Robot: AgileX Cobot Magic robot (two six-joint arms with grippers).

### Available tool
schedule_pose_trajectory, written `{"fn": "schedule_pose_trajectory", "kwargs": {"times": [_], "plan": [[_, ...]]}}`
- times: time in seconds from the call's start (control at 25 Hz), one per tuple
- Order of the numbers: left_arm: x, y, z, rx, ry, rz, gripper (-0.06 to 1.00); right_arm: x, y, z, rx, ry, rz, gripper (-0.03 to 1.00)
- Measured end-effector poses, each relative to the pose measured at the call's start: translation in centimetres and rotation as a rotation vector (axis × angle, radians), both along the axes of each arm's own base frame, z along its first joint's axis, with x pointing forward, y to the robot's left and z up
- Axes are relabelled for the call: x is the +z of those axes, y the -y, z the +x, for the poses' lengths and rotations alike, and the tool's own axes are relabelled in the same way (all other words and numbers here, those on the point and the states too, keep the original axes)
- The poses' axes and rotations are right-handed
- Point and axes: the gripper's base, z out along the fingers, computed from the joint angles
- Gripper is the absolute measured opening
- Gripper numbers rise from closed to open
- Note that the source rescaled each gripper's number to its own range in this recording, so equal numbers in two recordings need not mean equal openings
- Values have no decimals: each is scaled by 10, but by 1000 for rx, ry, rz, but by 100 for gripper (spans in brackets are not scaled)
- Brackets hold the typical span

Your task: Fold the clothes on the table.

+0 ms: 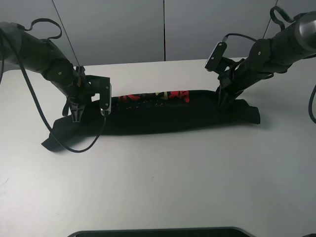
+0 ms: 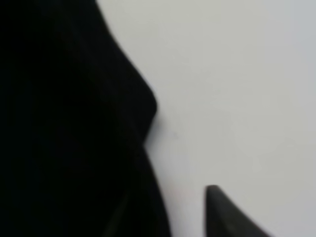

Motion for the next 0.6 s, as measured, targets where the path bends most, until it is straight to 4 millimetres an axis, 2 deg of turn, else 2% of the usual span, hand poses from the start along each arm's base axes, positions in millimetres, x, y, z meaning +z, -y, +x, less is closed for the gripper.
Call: {"fn": "schedule_pose_trajectory", "kwargs": {"times": [0.12, 0.2, 0.28, 0.4, 0.48, 0.6], "plan": [[0, 1, 1, 9, 12, -21, 27, 2, 0, 4, -8, 41, 4, 79], [3, 2, 3, 65, 23, -63, 45, 6, 0, 5, -9, 55, 7, 87], [9, 4, 6, 138, 39, -118, 61, 11, 0, 4, -6, 53, 10, 89], [33, 7, 10, 236, 88, -213, 77, 38, 0, 2, -5, 85, 27, 90], [63, 8, 13, 296, 146, -301, 82, 67, 0, -1, -33, 131, 66, 90], [107, 5, 8, 365, 214, -405, 84, 108, 6, -8, -108, 189, 141, 90]]}}
